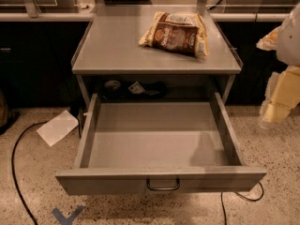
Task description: Close top drawer
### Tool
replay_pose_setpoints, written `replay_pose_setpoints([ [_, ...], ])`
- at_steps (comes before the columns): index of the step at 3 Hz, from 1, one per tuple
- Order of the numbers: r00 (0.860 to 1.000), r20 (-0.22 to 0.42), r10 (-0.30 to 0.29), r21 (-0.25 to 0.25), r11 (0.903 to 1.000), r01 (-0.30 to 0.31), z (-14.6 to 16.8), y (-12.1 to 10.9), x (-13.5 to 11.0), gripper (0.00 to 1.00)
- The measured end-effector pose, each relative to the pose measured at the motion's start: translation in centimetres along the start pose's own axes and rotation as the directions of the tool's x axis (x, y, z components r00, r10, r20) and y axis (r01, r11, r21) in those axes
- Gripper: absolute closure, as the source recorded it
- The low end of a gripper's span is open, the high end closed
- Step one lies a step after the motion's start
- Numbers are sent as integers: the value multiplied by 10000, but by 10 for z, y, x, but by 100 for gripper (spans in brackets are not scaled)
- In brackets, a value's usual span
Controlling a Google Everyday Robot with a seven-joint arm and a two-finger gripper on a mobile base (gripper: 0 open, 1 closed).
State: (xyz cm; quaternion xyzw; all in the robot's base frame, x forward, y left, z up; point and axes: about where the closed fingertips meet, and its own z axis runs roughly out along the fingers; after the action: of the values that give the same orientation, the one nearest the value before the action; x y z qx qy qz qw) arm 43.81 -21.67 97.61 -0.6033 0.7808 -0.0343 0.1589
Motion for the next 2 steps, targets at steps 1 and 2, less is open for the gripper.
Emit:
replay_pose_setpoints([
  [1, 10000, 0, 0, 0, 10000, 0, 0, 0, 0, 0],
  [2, 9996, 293, 36, 40, 10000, -37, 6, 3, 1, 0],
])
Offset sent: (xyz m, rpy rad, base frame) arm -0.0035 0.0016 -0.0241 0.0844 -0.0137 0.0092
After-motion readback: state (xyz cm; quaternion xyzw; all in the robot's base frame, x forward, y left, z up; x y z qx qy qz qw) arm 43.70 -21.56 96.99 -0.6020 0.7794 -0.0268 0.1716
